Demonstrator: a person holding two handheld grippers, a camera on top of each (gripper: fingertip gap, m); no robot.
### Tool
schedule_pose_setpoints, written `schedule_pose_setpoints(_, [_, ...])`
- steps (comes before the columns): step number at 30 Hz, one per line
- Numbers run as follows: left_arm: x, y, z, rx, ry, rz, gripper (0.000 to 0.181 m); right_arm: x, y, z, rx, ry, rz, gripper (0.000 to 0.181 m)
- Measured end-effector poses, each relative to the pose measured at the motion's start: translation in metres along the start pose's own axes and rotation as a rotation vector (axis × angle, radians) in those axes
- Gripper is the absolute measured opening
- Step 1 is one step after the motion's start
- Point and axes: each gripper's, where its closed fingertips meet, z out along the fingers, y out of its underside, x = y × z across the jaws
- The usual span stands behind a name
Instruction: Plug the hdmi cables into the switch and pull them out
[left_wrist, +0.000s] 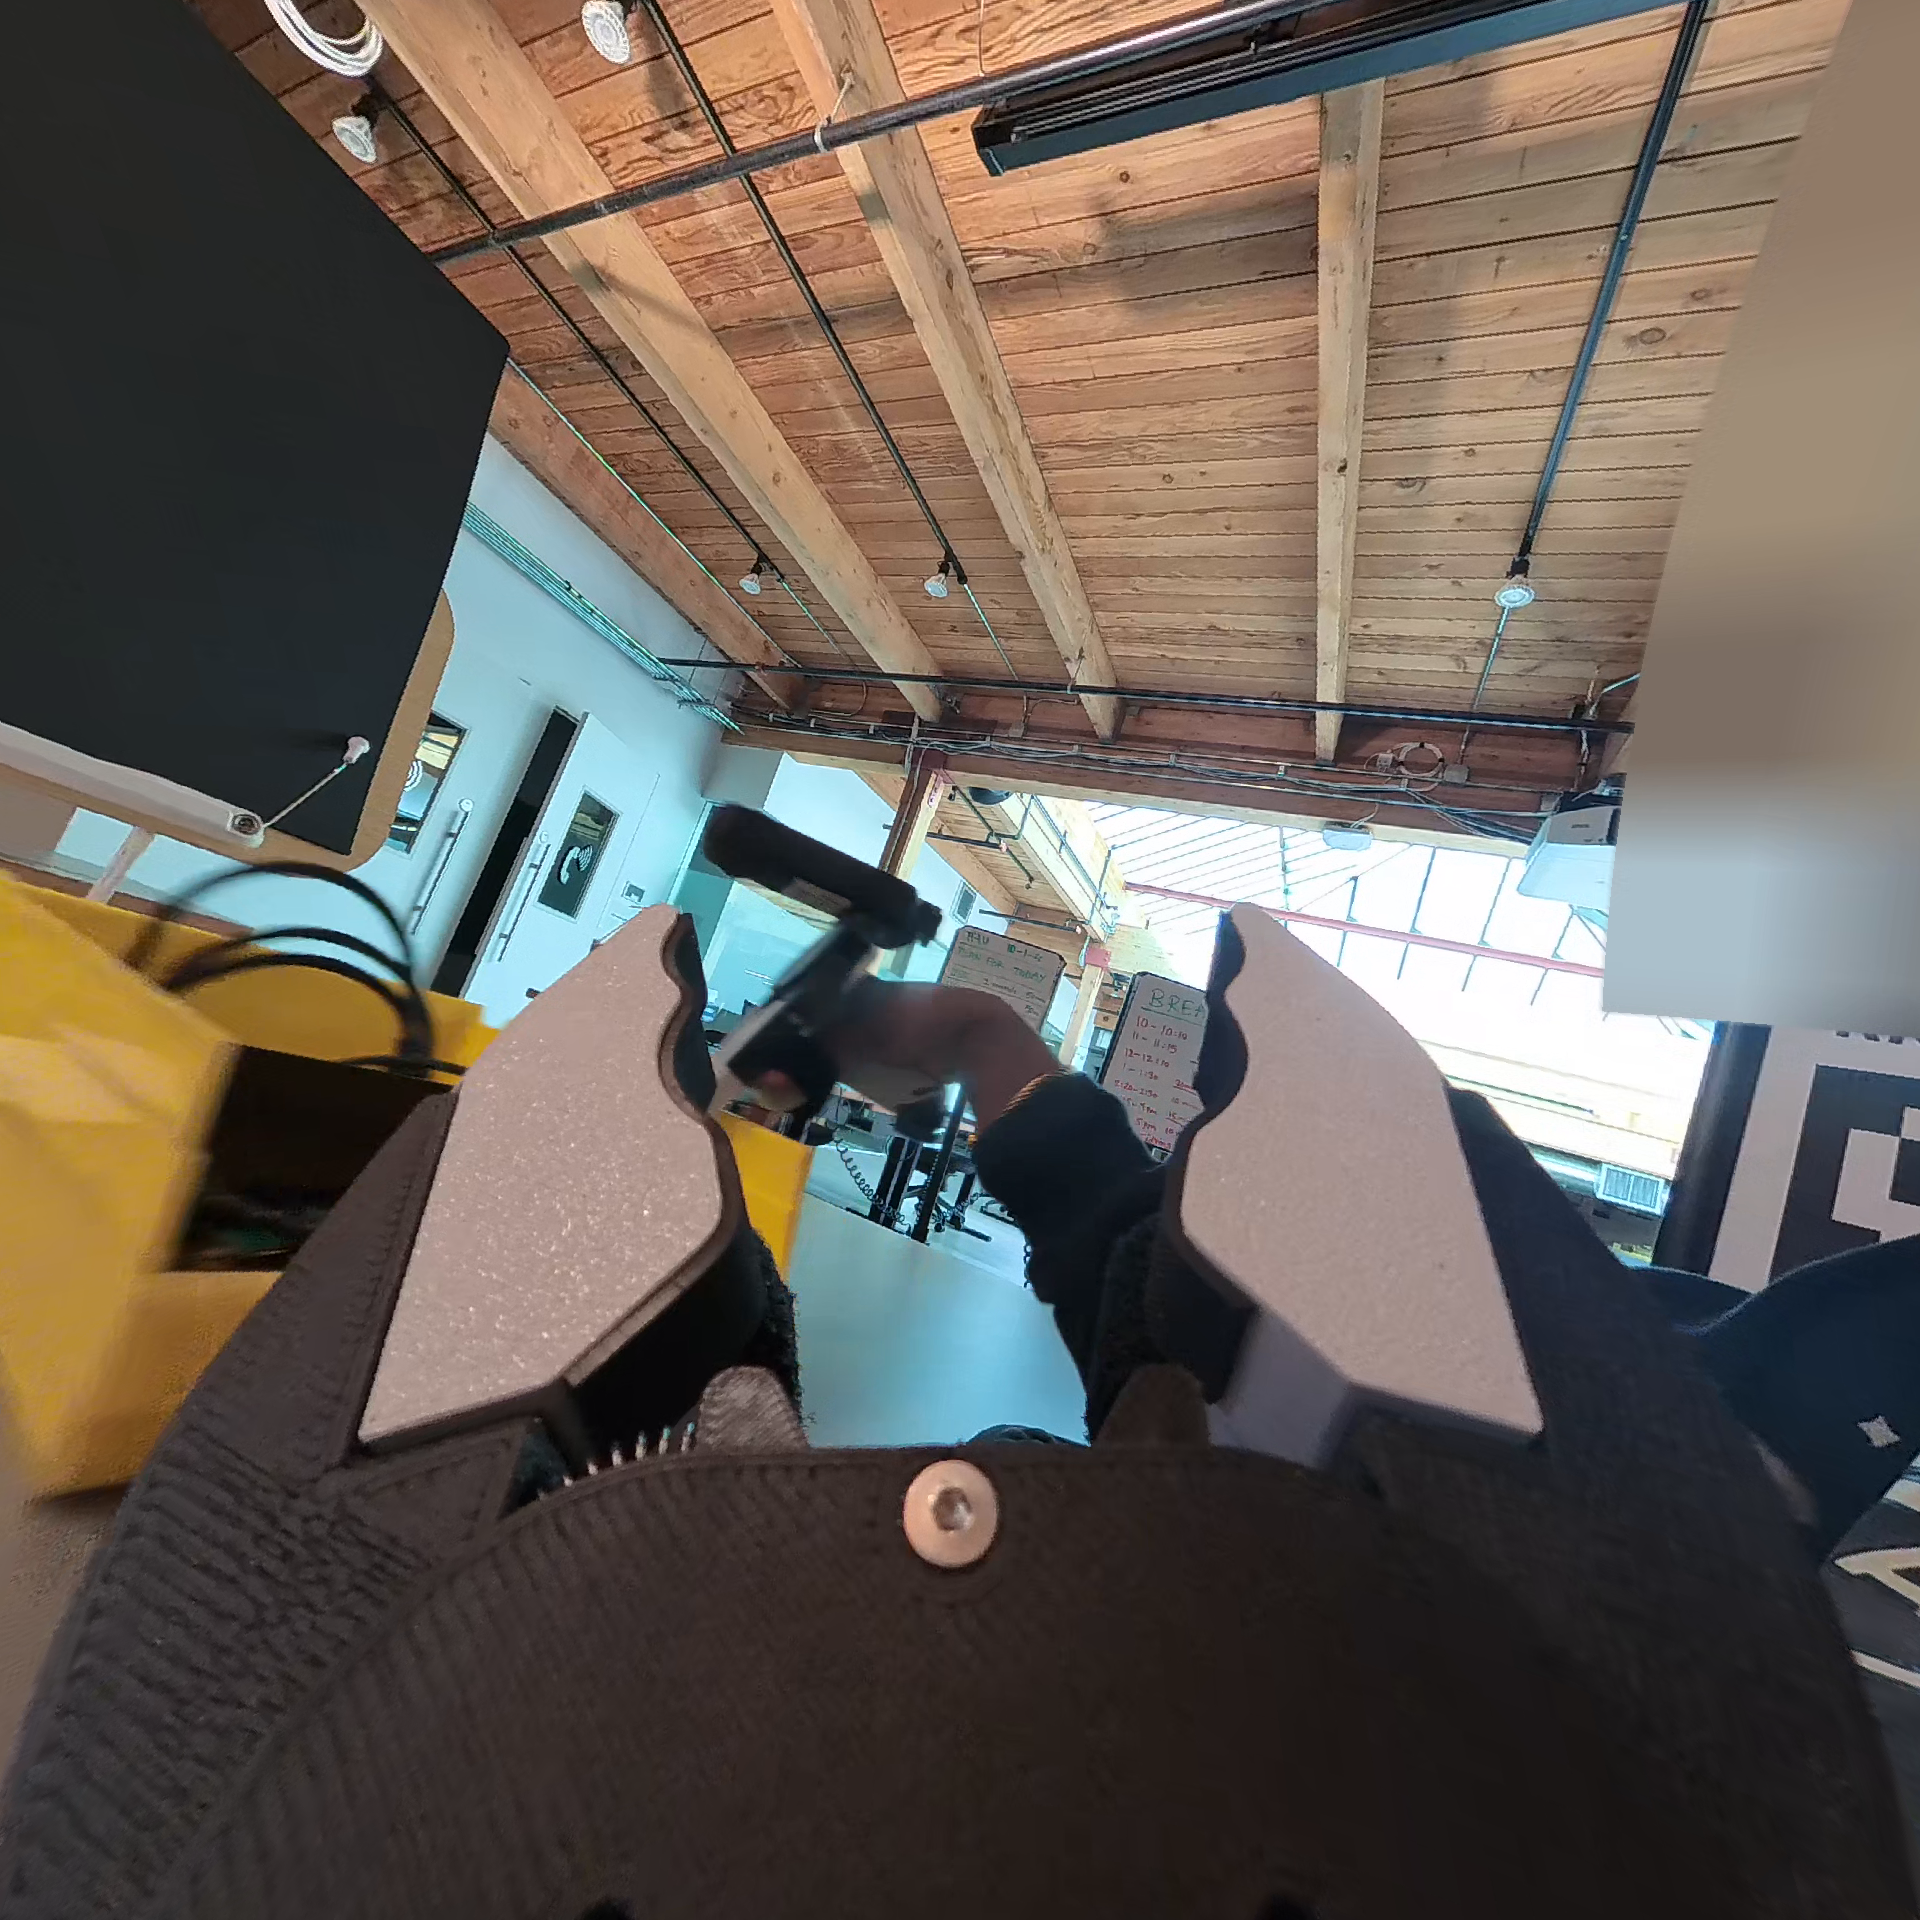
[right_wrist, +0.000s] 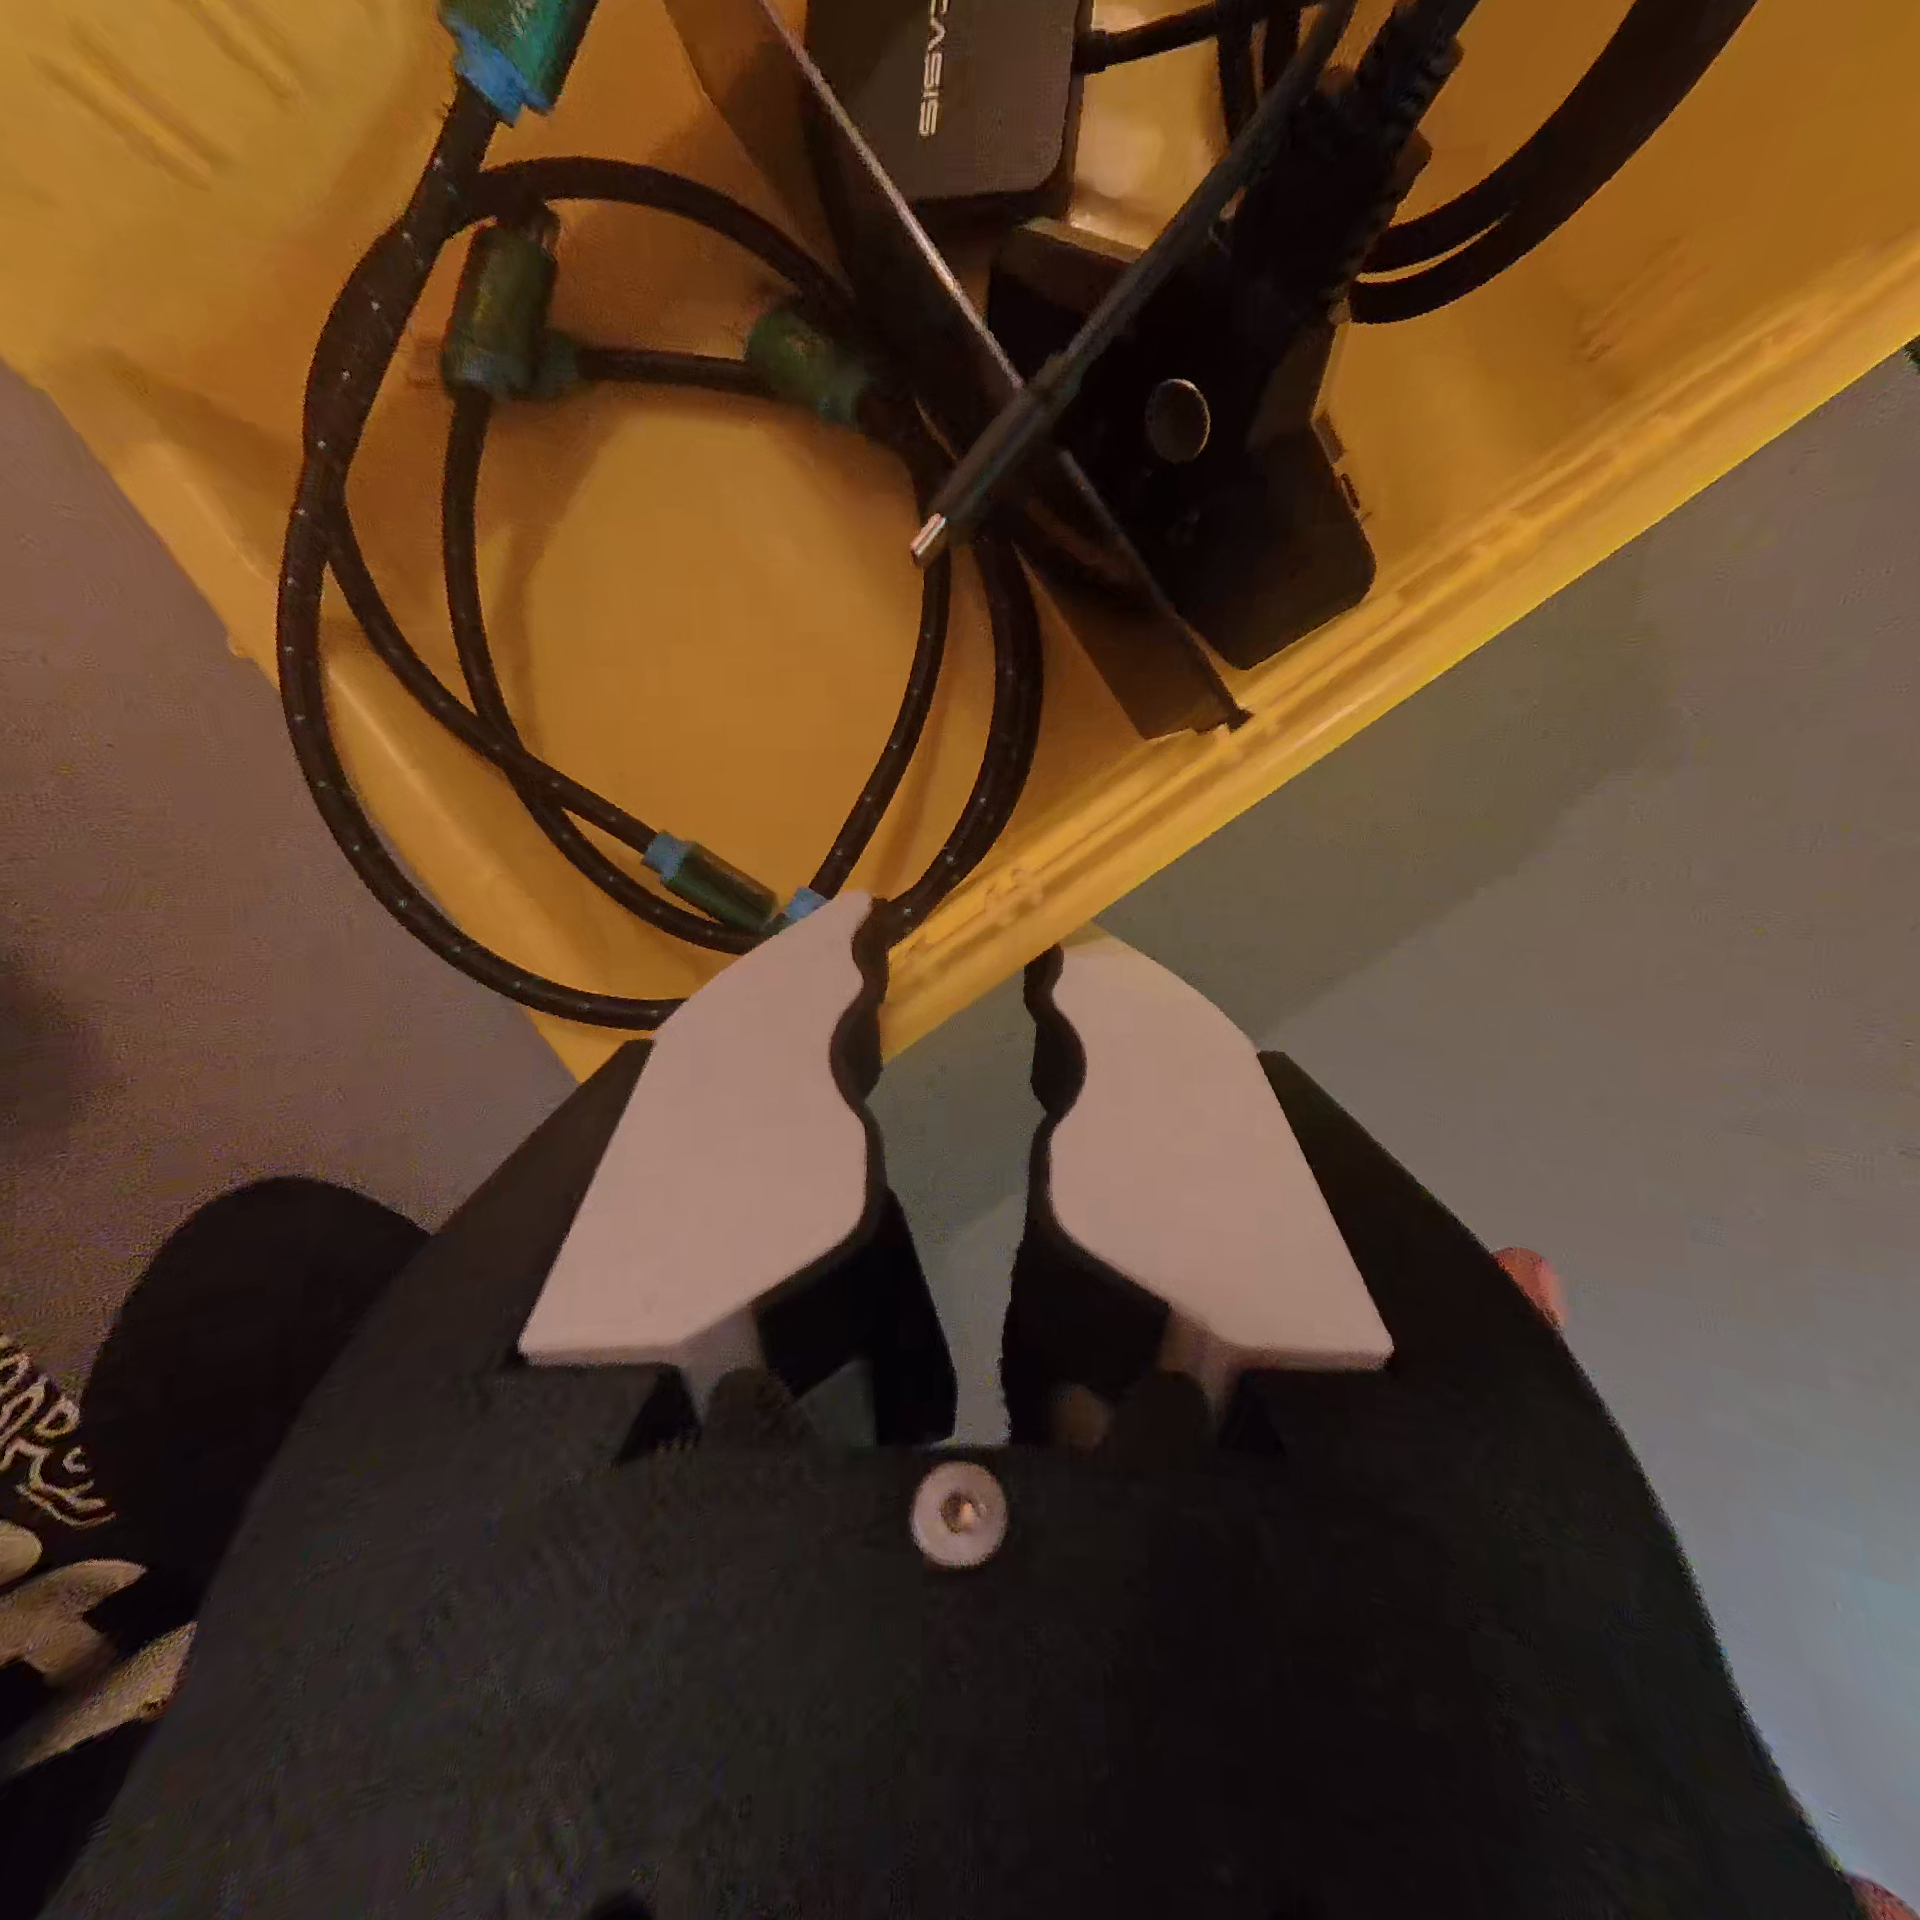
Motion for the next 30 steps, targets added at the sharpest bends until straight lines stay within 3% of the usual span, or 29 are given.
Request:
schedule_pose_setpoints(3, [0.003,-0.002,-0.001,0.012,0.009,0.003,0.092,-0.028,-0.033,0.018,0.084,-0.047,0.002,0.027])
schedule_pose_setpoints(7, [0.018,-0.037,-0.012,0.215,0.068,0.077,0.083,-0.068,-0.078,0.041,0.240,-0.149,0.074,0.029])
schedule_pose_setpoints(10, [0.025,-0.043,-0.017,0.261,0.105,0.080,0.077,-0.089,-0.103,0.054,0.294,-0.174,0.065,0.029])
schedule_pose_setpoints(14, [0.029,-0.032,-0.013,0.198,0.140,0.071,0.077,-0.109,-0.128,0.067,0.332,-0.161,0.022,0.025])
schedule_pose_setpoints(20, [0.042,-0.012,-0.008,0.097,0.178,0.218,0.077,-0.135,-0.161,0.087,0.382,-0.088,-0.021,0.026])
schedule_pose_setpoints(30, [0.053,0.024,-0.002,-0.138,0.205,0.401,0.073,-0.173,-0.205,0.111,0.408,-0.164,-0.012,0.028])
